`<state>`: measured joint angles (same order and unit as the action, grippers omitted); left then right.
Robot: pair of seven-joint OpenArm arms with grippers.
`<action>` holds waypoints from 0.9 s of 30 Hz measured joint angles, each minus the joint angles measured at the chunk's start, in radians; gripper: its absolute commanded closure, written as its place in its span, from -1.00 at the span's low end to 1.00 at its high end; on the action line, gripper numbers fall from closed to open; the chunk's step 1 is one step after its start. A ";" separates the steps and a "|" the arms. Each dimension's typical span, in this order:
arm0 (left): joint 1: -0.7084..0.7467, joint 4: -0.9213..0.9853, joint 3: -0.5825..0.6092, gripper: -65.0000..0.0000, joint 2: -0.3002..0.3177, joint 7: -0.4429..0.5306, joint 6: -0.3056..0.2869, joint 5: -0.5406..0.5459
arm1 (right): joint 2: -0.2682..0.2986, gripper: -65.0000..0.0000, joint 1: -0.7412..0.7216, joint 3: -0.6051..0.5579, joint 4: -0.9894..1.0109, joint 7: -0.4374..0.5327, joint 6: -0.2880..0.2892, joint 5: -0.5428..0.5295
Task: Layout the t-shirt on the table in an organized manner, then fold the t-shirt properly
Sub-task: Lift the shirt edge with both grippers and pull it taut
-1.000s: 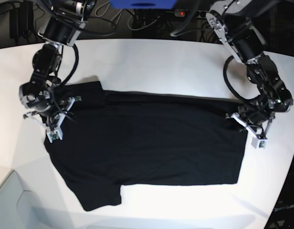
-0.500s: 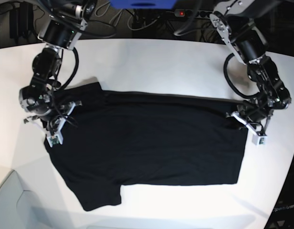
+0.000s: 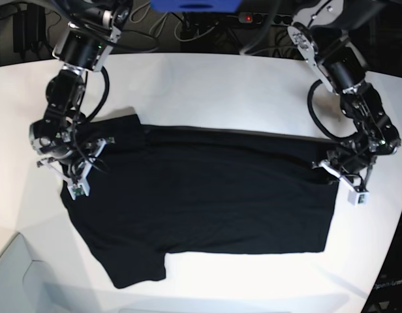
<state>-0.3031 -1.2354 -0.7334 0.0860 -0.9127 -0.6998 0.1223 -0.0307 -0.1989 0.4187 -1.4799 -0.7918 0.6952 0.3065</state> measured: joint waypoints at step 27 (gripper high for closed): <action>-0.014 0.076 0.002 1.00 0.042 0.035 0.000 0.009 | 0.000 1.00 -0.072 0.002 0.000 0.000 0.000 -0.003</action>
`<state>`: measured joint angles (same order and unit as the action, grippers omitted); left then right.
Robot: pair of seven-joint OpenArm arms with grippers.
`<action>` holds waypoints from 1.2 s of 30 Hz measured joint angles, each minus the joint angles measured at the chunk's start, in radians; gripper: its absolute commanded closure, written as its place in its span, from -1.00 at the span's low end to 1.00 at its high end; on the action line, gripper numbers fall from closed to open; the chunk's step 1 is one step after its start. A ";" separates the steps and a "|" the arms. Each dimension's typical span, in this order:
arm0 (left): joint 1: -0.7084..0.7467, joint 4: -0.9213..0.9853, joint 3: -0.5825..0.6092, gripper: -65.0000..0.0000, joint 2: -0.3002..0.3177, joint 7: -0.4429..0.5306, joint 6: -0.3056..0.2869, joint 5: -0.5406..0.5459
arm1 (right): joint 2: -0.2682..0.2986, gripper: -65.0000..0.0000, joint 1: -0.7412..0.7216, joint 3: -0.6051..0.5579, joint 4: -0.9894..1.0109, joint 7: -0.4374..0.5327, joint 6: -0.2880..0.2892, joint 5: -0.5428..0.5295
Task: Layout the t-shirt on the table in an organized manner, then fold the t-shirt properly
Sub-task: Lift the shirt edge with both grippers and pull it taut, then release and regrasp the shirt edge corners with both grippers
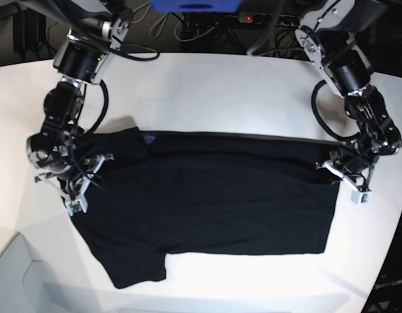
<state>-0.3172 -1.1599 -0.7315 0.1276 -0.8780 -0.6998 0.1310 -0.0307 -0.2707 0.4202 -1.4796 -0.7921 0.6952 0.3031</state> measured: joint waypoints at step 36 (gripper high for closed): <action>0.074 -0.042 -0.112 -0.85 0.024 0.031 0.007 0.008 | 0.008 -0.25 0.134 0.110 -0.238 -0.006 0.000 -0.003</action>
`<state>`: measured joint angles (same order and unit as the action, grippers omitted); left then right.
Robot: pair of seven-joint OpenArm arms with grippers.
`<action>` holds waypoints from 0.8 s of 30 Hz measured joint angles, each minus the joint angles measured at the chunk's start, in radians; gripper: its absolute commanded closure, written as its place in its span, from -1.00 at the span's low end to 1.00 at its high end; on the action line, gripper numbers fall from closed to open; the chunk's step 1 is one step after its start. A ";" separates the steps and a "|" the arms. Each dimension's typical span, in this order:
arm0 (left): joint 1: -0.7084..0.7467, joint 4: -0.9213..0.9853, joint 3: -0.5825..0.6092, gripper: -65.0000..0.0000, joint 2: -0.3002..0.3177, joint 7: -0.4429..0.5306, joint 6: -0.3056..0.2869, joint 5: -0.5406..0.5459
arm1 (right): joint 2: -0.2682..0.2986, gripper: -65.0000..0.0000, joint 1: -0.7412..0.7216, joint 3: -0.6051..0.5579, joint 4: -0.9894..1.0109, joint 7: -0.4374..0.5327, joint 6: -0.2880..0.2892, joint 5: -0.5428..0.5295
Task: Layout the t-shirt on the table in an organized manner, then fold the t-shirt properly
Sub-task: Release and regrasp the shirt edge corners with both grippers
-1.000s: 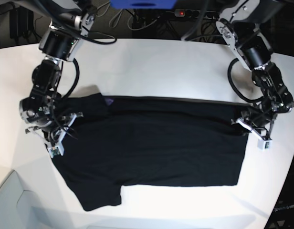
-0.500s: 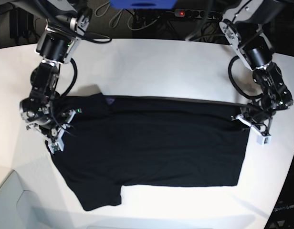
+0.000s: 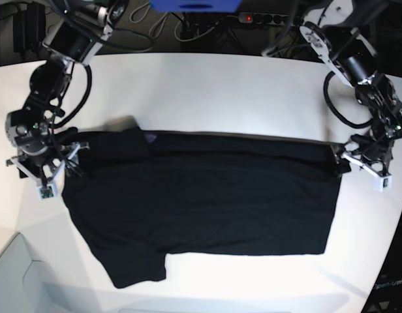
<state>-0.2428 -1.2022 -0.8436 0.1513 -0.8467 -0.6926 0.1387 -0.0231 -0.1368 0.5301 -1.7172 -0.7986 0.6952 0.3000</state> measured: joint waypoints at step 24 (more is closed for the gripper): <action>0.021 0.074 0.000 -0.20 0.001 0.014 -0.001 0.007 | -0.002 -0.26 0.080 0.082 -0.009 0.003 0.000 0.006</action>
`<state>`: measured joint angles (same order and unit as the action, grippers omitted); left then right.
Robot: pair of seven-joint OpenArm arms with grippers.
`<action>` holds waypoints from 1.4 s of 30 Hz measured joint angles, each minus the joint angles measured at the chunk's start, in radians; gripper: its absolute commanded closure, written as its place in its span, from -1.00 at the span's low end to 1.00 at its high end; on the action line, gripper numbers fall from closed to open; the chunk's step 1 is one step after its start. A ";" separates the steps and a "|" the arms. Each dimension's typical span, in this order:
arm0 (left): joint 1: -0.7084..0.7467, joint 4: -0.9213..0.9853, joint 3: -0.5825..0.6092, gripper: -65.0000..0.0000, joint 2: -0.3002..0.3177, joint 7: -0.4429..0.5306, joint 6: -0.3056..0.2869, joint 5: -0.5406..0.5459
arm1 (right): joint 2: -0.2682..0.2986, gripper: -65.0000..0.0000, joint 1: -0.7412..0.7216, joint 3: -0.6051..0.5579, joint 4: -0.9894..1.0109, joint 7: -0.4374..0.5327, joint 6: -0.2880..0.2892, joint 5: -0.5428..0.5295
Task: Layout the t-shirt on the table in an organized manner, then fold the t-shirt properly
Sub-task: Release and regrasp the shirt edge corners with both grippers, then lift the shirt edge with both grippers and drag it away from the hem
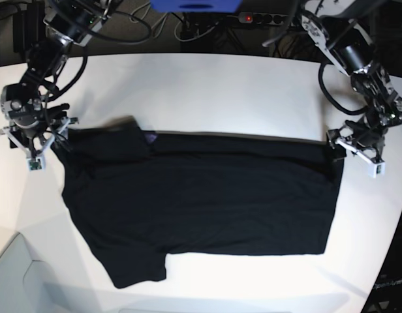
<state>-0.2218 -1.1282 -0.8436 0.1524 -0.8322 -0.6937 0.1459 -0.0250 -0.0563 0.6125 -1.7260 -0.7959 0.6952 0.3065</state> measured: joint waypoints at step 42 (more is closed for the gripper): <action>-0.003 0.053 -0.006 0.99 0.003 0.014 -0.007 0.023 | 0.079 0.80 -0.045 -0.009 0.296 0.098 0.000 -0.015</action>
<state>-0.2245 -1.0752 -0.8494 0.1555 -0.8177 -0.7006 0.1684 0.0536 -0.1017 0.6037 -1.4296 -0.6975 0.6949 0.2916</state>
